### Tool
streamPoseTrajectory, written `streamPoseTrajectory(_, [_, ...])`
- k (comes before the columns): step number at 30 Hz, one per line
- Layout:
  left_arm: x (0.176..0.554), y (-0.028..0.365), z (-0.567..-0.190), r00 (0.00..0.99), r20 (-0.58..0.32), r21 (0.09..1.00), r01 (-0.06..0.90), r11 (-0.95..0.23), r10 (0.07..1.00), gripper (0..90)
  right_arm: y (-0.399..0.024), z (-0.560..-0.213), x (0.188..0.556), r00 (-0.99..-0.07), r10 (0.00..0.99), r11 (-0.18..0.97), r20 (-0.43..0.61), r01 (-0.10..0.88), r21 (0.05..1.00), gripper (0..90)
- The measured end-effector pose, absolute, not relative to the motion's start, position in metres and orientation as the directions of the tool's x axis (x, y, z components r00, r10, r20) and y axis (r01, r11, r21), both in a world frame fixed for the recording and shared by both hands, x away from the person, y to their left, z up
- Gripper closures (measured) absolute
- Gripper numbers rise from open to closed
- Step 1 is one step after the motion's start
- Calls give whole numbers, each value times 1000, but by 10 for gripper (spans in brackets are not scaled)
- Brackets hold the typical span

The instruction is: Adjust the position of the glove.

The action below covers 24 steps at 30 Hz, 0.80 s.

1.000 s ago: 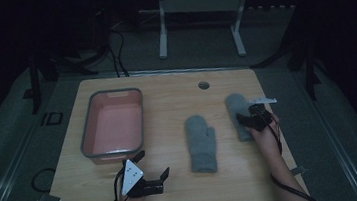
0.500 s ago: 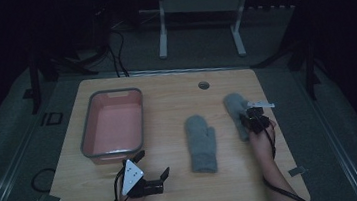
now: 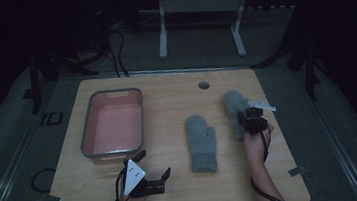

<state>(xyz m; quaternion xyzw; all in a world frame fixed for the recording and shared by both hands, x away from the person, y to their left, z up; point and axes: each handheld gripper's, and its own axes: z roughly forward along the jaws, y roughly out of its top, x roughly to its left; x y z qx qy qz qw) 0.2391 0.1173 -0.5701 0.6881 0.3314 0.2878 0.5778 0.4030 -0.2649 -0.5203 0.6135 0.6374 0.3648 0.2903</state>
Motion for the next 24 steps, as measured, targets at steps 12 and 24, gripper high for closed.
streamPoseTrajectory(12, [242, 107, -564, 658, 5, 991, 99, -93, 753, 2, -218, -498, 368, -62, 986, -95, 155, 558, 825, 802])
streamPoseTrajectory(24, [250, 103, -560, 660, 0, 991, 101, -89, 751, 2, -161, -502, 325, -78, 978, -117, 196, 571, 812, 803])
